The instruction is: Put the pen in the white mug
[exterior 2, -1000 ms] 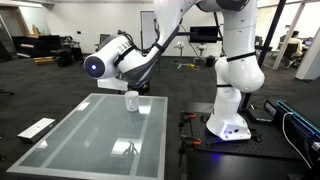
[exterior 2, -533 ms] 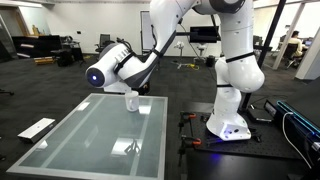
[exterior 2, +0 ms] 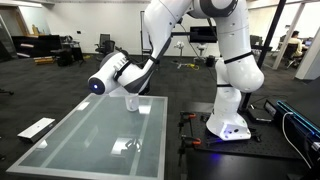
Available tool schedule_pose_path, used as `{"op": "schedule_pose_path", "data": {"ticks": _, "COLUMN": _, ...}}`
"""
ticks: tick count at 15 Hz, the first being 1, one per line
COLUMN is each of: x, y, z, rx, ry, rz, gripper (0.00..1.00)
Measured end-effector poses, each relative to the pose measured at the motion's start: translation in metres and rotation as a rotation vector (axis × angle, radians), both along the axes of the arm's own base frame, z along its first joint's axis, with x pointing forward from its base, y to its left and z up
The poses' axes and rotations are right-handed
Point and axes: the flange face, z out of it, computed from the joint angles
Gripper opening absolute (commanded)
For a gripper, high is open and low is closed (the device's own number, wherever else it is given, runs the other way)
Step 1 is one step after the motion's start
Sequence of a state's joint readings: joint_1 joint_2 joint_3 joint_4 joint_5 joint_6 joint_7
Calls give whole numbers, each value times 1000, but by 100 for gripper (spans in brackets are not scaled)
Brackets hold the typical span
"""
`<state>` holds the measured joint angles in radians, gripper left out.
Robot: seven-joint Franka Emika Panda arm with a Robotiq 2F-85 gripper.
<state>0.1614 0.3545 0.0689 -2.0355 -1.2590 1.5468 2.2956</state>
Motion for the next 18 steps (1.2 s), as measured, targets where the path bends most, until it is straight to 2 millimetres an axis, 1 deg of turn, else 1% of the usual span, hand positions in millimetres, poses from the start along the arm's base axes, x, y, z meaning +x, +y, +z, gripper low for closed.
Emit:
{"op": "schedule_pose_path", "data": {"ticks": 9, "x": 3, "y": -21, "z": -36, "rx": 12, "ry": 73, "rz": -72, "gripper": 4}}
{"op": "schedule_pose_path", "data": {"ticks": 18, "x": 12, "y": -27, "z": -60, "rx": 50, "ry": 91, "rz": -106, "gripper": 4}}
